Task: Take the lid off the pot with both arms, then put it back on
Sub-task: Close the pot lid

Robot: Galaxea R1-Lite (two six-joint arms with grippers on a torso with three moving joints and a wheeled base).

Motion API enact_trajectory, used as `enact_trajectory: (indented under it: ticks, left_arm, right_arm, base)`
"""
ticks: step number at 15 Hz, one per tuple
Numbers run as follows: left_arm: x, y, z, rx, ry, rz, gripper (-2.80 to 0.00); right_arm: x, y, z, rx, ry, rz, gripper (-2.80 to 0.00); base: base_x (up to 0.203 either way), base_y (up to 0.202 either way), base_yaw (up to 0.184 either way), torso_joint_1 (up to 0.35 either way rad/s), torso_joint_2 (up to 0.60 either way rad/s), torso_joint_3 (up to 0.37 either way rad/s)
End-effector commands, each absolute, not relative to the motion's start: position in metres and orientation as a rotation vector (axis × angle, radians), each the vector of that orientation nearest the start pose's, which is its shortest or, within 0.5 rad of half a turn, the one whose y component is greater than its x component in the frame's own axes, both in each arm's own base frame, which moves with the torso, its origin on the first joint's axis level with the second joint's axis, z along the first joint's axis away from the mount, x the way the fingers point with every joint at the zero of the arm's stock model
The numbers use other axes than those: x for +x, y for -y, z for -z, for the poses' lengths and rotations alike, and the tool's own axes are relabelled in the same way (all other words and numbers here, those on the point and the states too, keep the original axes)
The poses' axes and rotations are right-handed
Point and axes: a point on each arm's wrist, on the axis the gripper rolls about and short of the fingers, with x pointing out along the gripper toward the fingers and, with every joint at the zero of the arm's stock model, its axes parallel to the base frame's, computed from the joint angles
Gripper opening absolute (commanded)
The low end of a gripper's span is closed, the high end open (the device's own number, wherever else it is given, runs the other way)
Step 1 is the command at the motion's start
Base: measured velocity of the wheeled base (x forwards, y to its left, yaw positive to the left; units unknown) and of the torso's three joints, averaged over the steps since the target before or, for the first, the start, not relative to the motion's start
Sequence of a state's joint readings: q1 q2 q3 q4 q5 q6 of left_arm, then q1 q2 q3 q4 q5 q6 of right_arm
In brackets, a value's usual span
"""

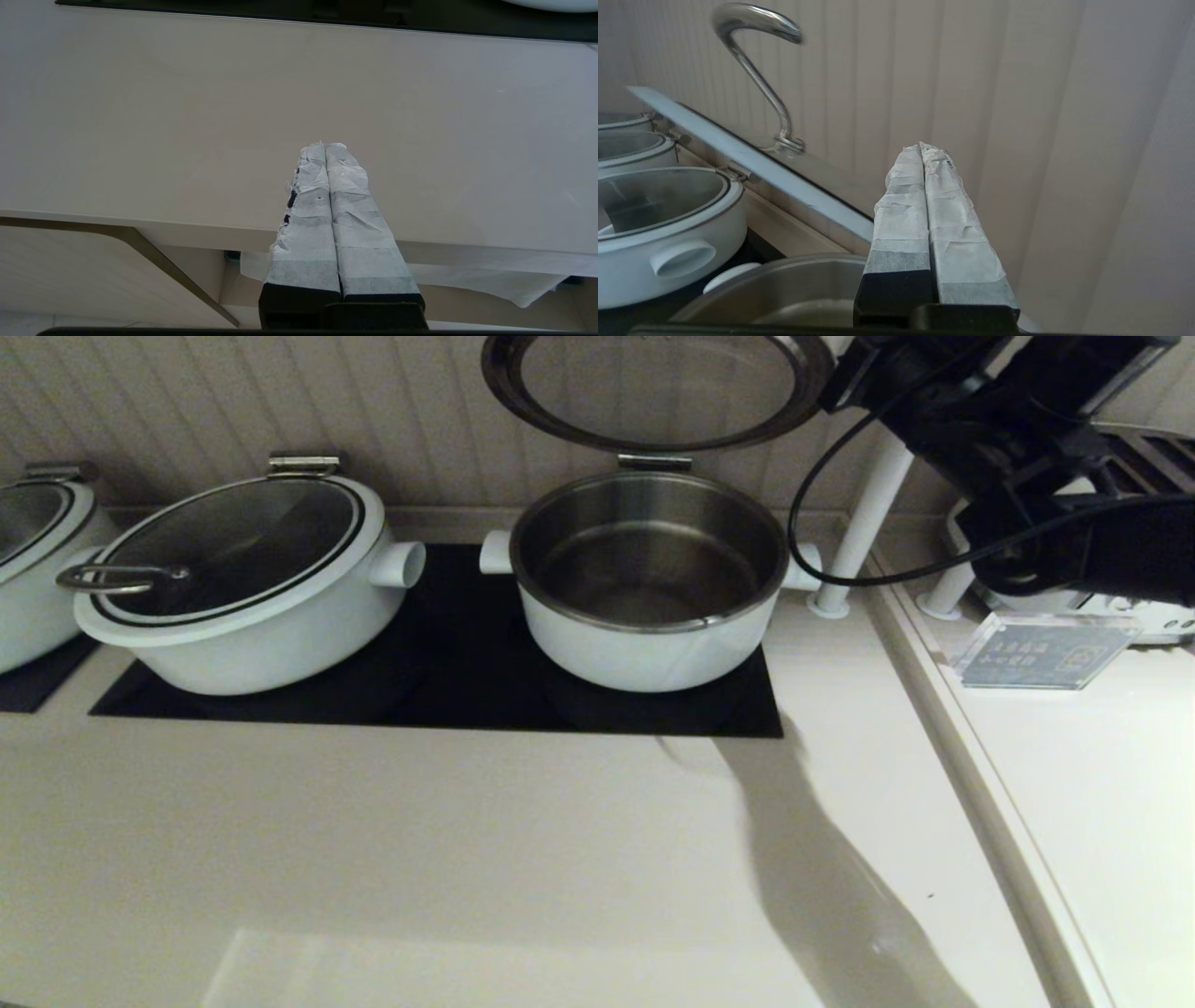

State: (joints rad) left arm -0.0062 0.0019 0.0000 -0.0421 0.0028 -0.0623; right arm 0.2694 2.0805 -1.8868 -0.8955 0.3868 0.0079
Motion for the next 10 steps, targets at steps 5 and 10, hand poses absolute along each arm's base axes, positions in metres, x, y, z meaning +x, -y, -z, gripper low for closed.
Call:
enact_trajectory:
  ticks: [5, 10]
  left_arm:
    - [-0.0228, -0.0002, -0.0799, -0.063, 0.041, 0.004, -2.80]
    - [-0.0228, -0.0002, -0.0799, -0.063, 0.041, 0.004, -2.80]
  right_arm:
    - [0.4041, -0.1183, -0.3527, -0.039, 0.707, -0.632, -2.80]
    - [0.4017, -0.1151, -0.3562, -0.047, 0.718, -0.629, -2.80]
  base:
    - [0.000, 0.000, 0.000, 0.000, 0.00, 0.000]
    - [0.000, 0.000, 0.000, 0.000, 0.00, 0.000]
